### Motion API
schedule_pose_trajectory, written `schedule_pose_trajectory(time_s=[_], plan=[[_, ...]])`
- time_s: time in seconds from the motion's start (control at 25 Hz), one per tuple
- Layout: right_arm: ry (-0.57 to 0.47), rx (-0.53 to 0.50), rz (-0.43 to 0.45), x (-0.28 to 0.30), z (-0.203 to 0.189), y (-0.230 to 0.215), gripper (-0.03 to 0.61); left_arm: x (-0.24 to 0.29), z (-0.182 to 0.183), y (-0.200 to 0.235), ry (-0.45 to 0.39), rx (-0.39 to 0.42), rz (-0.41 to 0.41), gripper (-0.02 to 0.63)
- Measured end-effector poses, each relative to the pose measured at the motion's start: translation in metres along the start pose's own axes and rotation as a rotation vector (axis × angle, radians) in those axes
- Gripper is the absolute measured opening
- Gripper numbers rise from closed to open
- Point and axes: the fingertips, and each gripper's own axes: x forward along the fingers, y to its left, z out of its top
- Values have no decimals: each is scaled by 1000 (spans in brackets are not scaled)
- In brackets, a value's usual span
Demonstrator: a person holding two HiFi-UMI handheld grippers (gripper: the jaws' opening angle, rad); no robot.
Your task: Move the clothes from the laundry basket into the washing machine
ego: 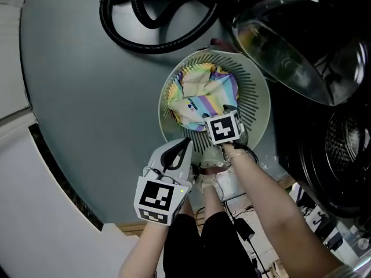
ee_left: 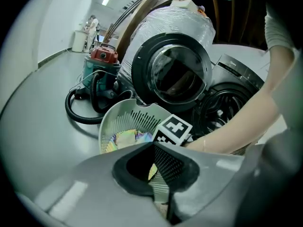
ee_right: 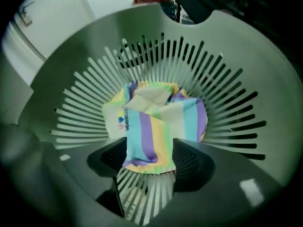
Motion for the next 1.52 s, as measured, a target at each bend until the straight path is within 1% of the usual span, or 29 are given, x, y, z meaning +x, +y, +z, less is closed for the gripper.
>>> schedule_pose_trajectory(time_s=[0.04,0.08,0.12,0.16,0.2,0.24,0.32,0.36,0.44,0.52,0.6,0.64,0.72,0.8,0.92,1.0,1.08,1.2,1.28,1.32,1.36,1.4,1.48,1.52], plan=[[40,-7,-19,7,-6,-5,300,-2,-2,0,-8,-18,-8,2],[77,-16,-32,12,-13,-8,244,-5,-4,1,-13,-33,-14,2],[101,-22,-39,17,-18,-10,217,-8,-6,2,-16,-43,-15,2],[108,-21,-42,19,-18,-11,168,-9,-7,4,-17,-46,-14,2],[105,-12,-46,20,-17,-12,93,-10,-9,6,-17,-43,-12,2],[103,6,-49,19,-17,-13,33,-11,-11,7,-16,-38,-10,2],[92,48,-32,10,-19,-10,32,-12,-14,10,-8,-35,-8,4],[70,70,-4,4,-18,-5,32,-13,-15,10,-2,-36,-9,17],[2,125,73,-11,-14,5,31,-15,-15,9,9,-30,-10,50],[-76,186,152,-31,-6,13,31,-16,-11,6,19,-6,-13,69],[-159,215,217,-56,4,19,31,-14,-9,1,39,17,-23,92],[-197,208,238,-73,7,23,31,-13,-9,-3,54,18,-36,118],[-270,163,261,-111,13,33,31,-11,-7,-15,85,6,-80,164],[-351,136,282,-154,21,41,31,-8,0,-24,103,16,-115,236],[-497,155,345,-218,34,46,31,0,14,-33,98,71,-110,323],[-608,161,416,-262,39,52,31,4,22,-42,89,94,-106,359],[-708,150,469,-305,42,56,31,8,31,-53,95,128,-123,383],[-805,151,483,-357,39,51,31,14,47,-70,96,241,-169,414],[-869,146,485,-388,34,45,31,14,55,-89,105,321,-229,414],[-904,139,487,-401,31,42,31,13,59,-99,105,342,-263,408],[-937,131,485,-411,26,38,31,12,64,-109,100,345,-297,365],[-963,128,476,-419,21,33,31,10,71,-120,91,334,-327,288],[-996,146,435,-425,9,17,31,6,84,-138,78,318,-362,63],[-1011,165,405,-427,4,6,32,6,90,-147,78,320,-367,38]])
